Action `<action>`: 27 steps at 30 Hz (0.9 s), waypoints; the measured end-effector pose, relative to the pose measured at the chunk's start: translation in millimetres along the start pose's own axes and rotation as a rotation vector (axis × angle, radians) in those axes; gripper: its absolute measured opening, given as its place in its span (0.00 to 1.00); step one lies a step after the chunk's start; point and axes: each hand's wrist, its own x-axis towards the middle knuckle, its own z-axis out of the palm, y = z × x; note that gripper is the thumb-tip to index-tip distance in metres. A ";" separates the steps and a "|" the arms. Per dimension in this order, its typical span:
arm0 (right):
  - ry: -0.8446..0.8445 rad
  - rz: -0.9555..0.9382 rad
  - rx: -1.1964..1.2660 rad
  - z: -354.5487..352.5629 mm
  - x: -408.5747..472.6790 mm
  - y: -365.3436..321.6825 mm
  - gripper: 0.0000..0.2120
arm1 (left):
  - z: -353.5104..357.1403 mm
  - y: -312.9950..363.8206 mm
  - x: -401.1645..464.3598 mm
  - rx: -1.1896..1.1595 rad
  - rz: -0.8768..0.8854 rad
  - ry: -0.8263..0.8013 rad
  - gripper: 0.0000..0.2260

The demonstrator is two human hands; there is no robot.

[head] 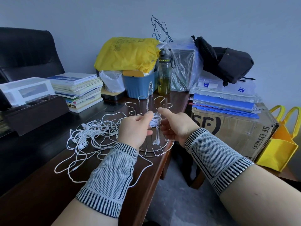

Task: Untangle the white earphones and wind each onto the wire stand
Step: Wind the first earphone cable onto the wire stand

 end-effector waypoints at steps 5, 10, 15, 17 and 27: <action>-0.095 0.074 0.148 0.8 -2.5 0.0 0.19 | 1.9 -0.7 1.3 -0.085 -0.024 0.035 0.12; -0.085 0.069 0.284 3.6 -1.6 -2.3 0.15 | 5.8 -1.4 1.7 -0.190 -0.056 0.071 0.08; -0.094 0.064 0.325 2.7 -0.9 -1.1 0.14 | 8.3 -0.4 0.2 -0.244 -0.061 0.091 0.06; -0.091 0.060 0.323 2.7 -0.4 -0.9 0.14 | 7.8 0.8 -0.8 -0.254 -0.072 0.092 0.06; 0.219 -0.083 0.096 0.8 4.1 36.6 0.06 | -11.7 6.9 5.0 -0.034 -0.084 -0.047 0.16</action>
